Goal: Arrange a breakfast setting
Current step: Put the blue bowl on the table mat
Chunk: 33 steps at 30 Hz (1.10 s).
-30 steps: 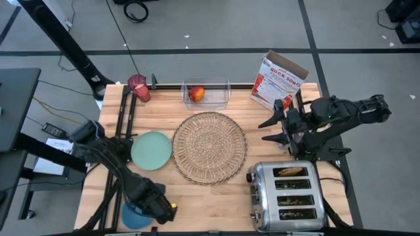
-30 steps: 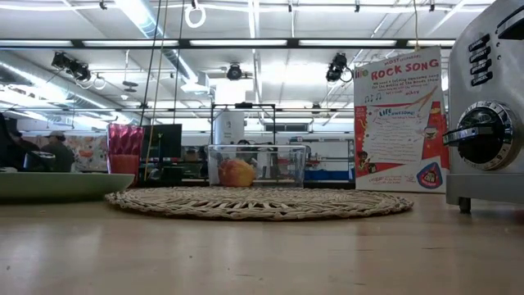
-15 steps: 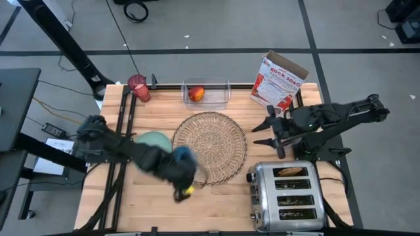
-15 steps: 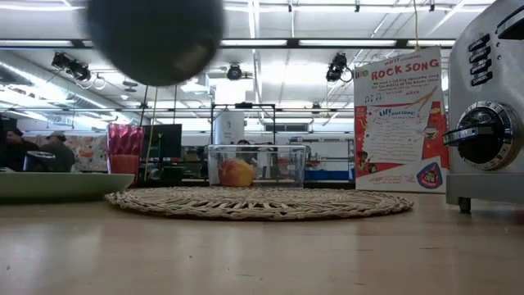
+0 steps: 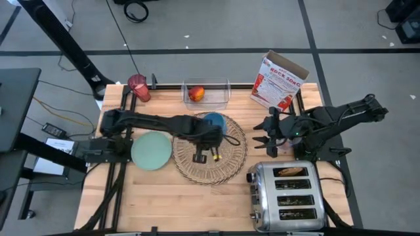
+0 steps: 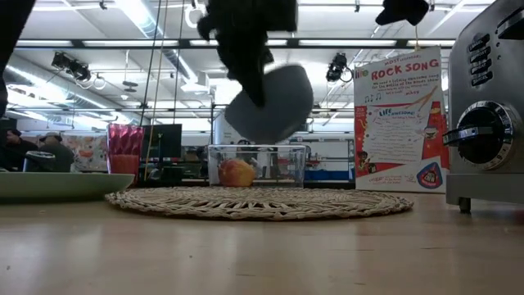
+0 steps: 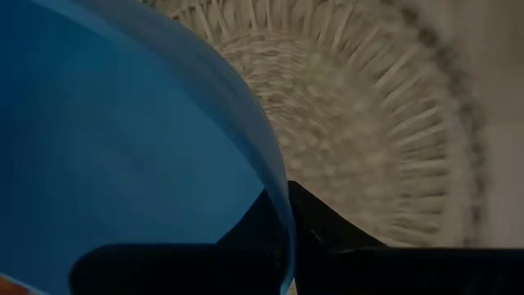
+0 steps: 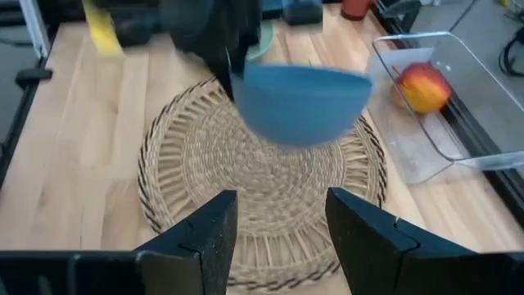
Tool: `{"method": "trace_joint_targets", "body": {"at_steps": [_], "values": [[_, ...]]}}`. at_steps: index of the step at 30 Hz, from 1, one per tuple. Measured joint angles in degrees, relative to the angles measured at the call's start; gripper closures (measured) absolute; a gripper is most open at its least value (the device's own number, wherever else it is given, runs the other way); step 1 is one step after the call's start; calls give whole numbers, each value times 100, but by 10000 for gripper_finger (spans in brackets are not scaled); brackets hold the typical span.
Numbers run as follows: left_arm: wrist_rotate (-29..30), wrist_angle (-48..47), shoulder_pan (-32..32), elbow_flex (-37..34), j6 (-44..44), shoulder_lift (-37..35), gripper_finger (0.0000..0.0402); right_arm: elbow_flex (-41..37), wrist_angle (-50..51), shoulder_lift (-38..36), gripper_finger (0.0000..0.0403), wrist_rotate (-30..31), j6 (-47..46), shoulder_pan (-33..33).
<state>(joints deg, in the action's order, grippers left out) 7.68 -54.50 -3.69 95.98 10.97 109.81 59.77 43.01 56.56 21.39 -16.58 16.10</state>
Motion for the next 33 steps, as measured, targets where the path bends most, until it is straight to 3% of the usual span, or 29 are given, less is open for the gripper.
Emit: {"method": "trace_joint_targets", "body": {"at_steps": [8,15,29,33], "values": [[-9,53,2,0,970,704,392,0,25,94,209,17,-299,0],[280,101,18,2,893,956,391,0,17,150,209,15,-299,-7],[310,191,103,9,764,1028,390,0,-31,147,208,1,-293,-7],[317,180,101,5,728,1028,370,0,-42,146,203,0,-295,-7]]}}
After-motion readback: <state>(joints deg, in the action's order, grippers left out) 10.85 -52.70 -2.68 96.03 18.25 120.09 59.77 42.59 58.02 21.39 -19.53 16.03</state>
